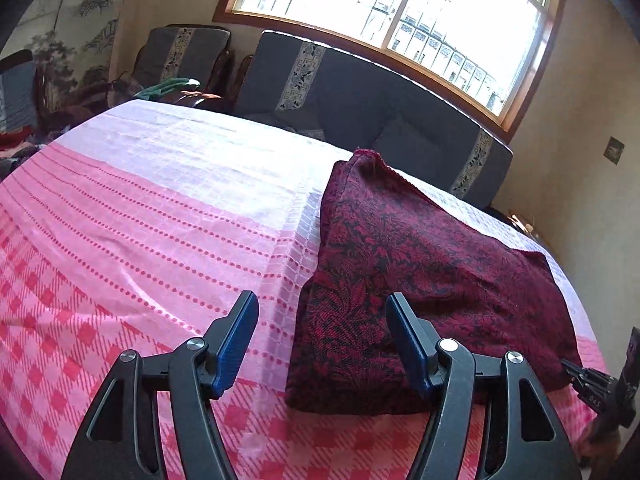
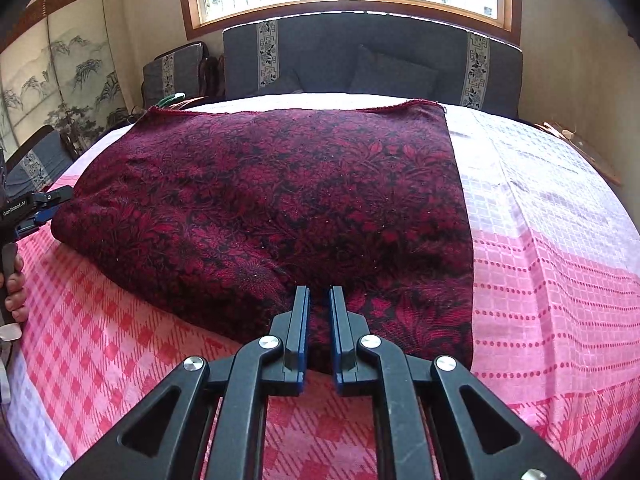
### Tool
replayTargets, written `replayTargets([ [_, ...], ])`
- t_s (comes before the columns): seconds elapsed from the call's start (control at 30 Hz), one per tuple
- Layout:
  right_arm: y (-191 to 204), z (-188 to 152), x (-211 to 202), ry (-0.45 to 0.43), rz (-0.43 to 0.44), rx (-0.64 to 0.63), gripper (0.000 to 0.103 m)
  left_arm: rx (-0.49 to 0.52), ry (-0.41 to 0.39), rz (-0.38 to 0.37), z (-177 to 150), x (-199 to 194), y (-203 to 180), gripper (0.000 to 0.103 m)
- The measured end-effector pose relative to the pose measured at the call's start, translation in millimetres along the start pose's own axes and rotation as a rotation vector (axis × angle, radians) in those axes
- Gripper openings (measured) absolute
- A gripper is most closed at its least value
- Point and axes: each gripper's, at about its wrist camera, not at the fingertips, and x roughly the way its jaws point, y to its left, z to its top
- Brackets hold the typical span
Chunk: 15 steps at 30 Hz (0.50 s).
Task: Fold small clothes
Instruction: 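Grasp the side of the folded red sweater with the left tool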
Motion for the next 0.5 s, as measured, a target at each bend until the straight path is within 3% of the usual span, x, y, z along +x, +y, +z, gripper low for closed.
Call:
replayTargets([
  [0.5, 2.2, -1.9, -0.7, 0.0, -0.018, 0.004, 0.015, 0.21, 0.038, 0.127, 9.8, 20.5, -21.7, 0.067],
])
